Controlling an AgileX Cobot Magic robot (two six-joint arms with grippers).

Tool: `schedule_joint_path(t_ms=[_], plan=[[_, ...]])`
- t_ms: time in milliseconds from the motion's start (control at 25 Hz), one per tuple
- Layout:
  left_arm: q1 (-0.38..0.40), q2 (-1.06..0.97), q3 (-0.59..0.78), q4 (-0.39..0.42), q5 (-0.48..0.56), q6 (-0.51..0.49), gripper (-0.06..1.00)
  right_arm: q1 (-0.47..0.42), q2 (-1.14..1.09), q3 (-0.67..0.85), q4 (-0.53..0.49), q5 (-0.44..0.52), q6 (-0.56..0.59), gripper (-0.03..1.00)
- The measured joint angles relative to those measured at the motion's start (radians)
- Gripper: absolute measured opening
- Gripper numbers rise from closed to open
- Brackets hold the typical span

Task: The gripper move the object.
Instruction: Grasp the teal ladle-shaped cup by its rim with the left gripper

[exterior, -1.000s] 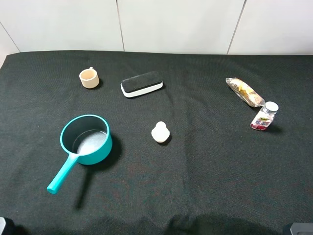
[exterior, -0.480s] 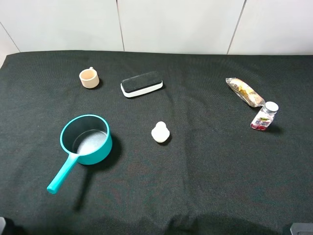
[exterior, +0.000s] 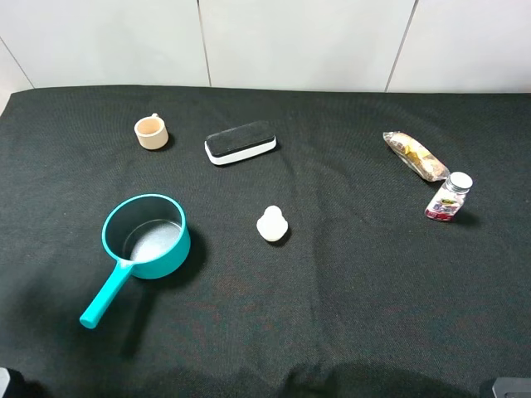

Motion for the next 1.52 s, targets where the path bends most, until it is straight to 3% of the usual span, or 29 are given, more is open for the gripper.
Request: schedule_joint_path(t_ms=[400, 1200, 1520], plan=[[-0.025, 0.318, -0.163, 0.002, -0.065, 0.038, 0.99, 0.0, 0.0, 0.0, 0.0, 0.0, 0.0, 0.69], [-0.516, 0.559, -0.181, -0.001, -0.148, 0.042, 0.99, 0.0, 0.0, 0.0, 0.0, 0.0, 0.0, 0.69], [-0.551, 0.643, -0.183, 0.0, -0.149, 0.042, 0.99, 0.0, 0.0, 0.0, 0.0, 0.0, 0.0, 0.69]])
